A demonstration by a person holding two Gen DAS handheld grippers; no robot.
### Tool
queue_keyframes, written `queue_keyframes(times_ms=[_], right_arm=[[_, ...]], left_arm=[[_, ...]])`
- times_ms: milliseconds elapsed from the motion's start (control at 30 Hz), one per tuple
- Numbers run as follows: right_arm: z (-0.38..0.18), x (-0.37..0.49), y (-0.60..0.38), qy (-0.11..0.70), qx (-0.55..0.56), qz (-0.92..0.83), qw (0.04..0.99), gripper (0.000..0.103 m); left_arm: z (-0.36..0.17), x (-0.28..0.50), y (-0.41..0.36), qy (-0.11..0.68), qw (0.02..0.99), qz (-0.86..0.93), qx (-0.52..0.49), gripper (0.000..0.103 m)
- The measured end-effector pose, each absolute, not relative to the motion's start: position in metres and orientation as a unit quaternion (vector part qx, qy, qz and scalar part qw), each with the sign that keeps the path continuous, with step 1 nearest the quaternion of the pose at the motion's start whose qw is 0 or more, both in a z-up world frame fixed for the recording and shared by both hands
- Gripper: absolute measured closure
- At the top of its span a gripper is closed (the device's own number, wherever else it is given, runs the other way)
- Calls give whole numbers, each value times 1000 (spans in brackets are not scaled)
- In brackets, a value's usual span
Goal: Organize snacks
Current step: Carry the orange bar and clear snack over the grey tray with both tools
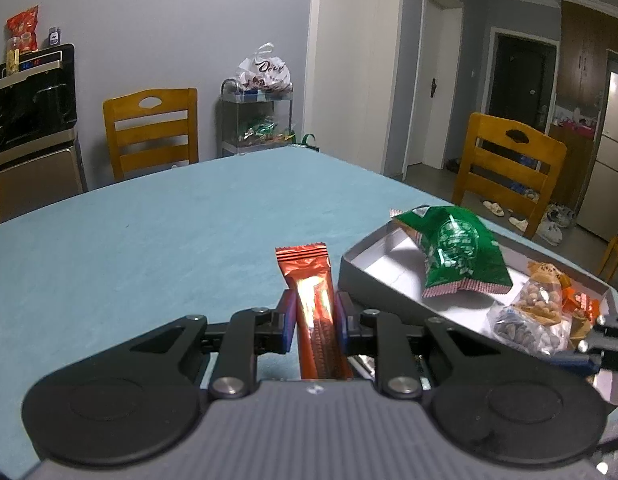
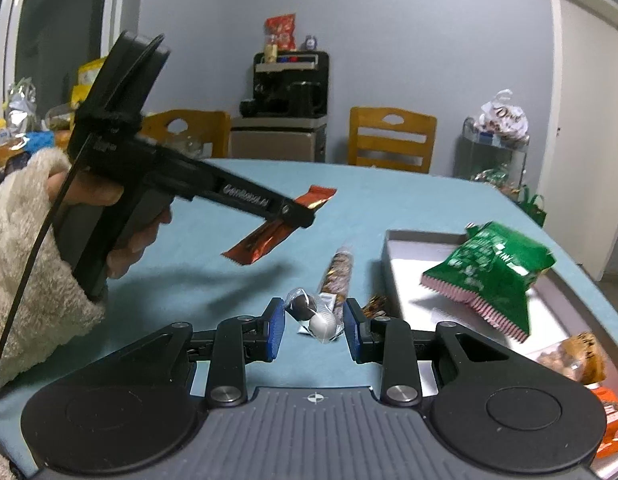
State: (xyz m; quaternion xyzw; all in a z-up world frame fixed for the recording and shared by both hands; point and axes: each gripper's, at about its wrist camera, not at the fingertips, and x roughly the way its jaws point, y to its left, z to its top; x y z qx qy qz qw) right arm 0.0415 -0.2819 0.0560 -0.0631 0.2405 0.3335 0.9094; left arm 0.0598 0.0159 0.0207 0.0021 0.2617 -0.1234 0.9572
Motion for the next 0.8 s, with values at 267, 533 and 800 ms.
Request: queue_keyframes(times_ms=[267,533,800], right_arm=[[69,47,-302,217,-53,304,926,70],[71,52,-314,210,-47,283,935,70],[73,53,-333,203,-29,267,942,70]], left_arm=[[24,54,13,237,961,-138,-12,86],[23,51,5,226,963,-148,-14,86],[33,46,-16,207,967,-149,1,86]])
